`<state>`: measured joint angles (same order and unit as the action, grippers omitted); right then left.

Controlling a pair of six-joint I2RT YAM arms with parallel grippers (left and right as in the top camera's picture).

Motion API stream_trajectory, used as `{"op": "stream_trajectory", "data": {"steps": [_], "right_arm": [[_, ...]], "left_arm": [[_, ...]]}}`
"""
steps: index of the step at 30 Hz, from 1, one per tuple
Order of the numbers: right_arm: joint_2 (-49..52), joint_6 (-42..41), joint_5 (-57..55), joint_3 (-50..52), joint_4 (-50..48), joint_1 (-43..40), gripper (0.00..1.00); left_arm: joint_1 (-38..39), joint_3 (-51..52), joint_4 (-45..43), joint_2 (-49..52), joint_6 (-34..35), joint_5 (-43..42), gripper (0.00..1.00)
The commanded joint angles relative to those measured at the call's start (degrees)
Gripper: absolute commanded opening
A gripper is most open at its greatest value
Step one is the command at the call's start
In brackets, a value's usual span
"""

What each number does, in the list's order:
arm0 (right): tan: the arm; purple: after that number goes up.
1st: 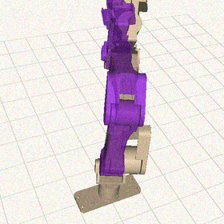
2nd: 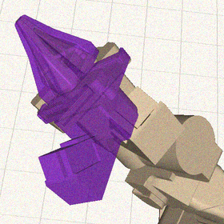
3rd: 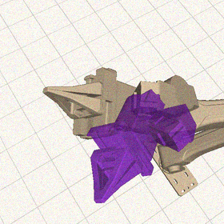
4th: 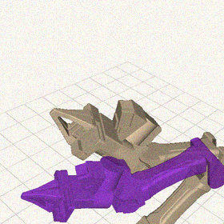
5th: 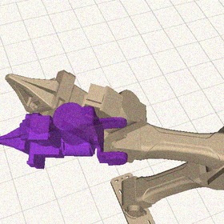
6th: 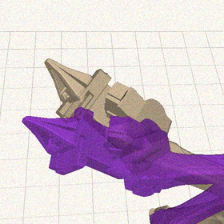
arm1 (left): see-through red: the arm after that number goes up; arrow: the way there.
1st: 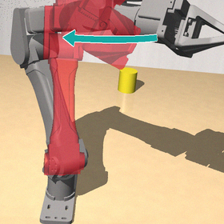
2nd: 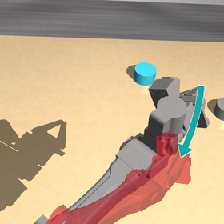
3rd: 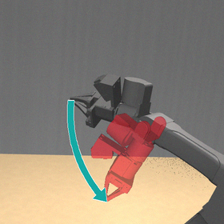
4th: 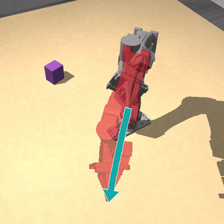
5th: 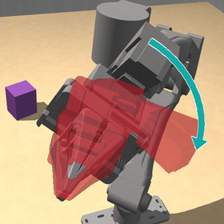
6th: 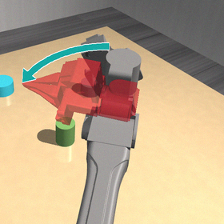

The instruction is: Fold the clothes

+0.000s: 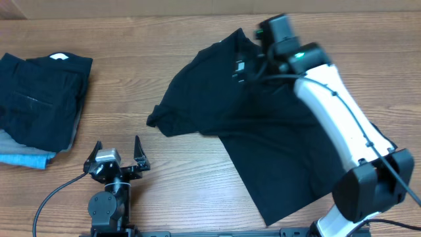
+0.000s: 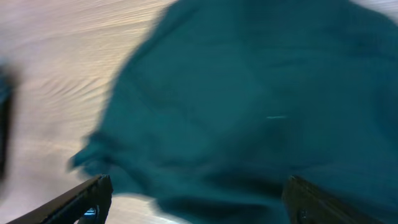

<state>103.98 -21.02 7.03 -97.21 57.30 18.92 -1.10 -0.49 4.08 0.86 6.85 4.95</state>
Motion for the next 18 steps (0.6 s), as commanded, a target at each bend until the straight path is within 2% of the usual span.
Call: {"op": "stream_trajectory", "data": {"steps": [1, 3, 5, 7, 9, 11, 18], "right_arm": [[-0.3, 0.5, -2.2, 0.4, 2.6, -9.0, 0.86], [-0.3, 0.5, -5.8, 2.2, 2.1, -13.2, 0.86], [-0.2, 5.2, -5.6, 5.4, 0.2, -15.7, 0.81], [-0.2, 9.7, -5.7, 8.3, -1.9, -15.4, 0.78], [-0.2, 14.1, -5.4, 11.5, -5.2, -14.9, 0.82], [-0.2, 19.5, -2.4, 15.8, -9.1, -14.3, 0.82], [-0.2, 26.3, -1.8, 23.9, -19.3, -8.9, 0.82]], "left_arm": [[0.4, 0.2, -0.2, -0.5, -1.1, -0.1, 1.00], [0.4, 0.2, -0.2, -0.5, -1.1, -0.1, 1.00], [0.4, 0.2, -0.2, -0.5, -1.1, -0.1, 1.00], [0.4, 0.2, -0.2, -0.5, -1.1, -0.1, 1.00], [0.4, 0.2, -0.2, -0.5, -1.1, -0.1, 1.00], [0.4, 0.2, -0.2, -0.5, -1.1, -0.1, 1.00], [0.4, 0.2, -0.2, -0.5, -1.1, -0.1, 1.00]]}}
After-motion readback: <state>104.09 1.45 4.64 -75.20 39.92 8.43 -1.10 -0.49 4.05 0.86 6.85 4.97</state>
